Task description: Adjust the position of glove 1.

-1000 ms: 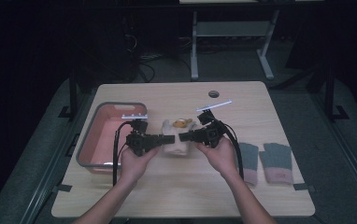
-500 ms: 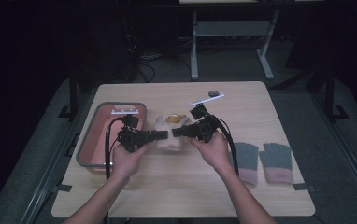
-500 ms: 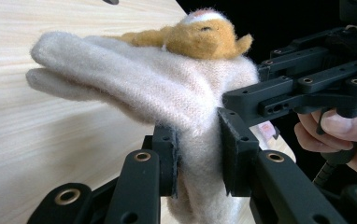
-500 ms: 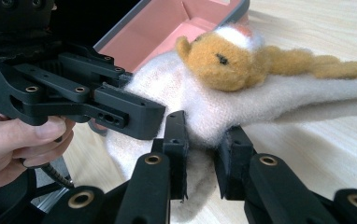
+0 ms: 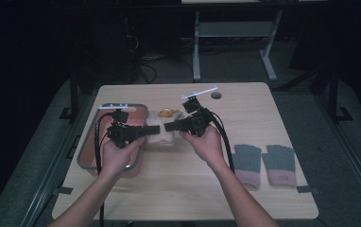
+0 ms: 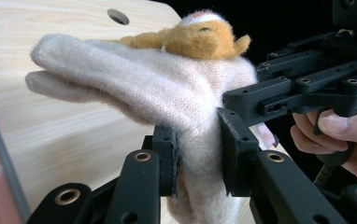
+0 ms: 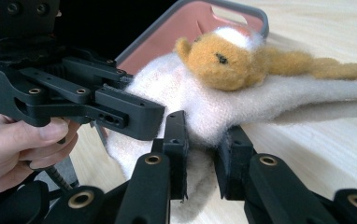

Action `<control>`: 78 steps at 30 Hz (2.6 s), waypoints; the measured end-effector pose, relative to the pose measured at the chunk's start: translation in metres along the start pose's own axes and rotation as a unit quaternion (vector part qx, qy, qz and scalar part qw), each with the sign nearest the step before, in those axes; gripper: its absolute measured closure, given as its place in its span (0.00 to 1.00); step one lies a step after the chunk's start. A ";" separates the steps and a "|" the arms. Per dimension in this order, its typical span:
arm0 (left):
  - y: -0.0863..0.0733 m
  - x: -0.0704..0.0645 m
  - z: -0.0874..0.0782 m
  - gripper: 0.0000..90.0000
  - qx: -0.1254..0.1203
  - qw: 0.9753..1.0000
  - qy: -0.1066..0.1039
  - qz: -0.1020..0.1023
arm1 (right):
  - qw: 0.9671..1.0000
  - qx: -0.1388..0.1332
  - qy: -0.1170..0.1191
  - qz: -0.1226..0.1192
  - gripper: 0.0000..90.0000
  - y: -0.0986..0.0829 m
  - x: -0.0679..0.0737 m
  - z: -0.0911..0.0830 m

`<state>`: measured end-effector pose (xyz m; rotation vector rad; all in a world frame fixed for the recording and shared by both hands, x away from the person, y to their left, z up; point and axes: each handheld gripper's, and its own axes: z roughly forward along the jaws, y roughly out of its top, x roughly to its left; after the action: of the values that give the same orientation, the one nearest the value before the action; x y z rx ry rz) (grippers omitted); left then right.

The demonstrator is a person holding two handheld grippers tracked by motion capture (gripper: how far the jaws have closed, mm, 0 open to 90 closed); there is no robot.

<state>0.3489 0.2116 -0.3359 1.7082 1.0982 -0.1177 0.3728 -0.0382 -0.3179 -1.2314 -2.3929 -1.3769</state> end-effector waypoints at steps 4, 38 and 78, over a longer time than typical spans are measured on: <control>0.004 0.003 -0.009 0.78 -0.003 1.000 0.001 0.002 | 1.000 -0.005 0.008 0.001 0.84 0.008 0.006 0.004; 0.020 0.043 -0.086 0.78 -0.030 0.999 0.025 -0.009 | 0.999 -0.004 0.040 -0.026 0.84 0.058 0.052 0.062; -0.015 0.120 -0.077 0.78 0.088 0.987 0.104 -0.082 | 0.994 0.082 0.053 0.044 0.84 0.032 0.027 0.174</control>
<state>0.3749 0.3460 -0.3789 1.8159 1.4191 -0.1454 0.4249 0.1193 -0.3848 -1.1768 -2.2985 -1.1629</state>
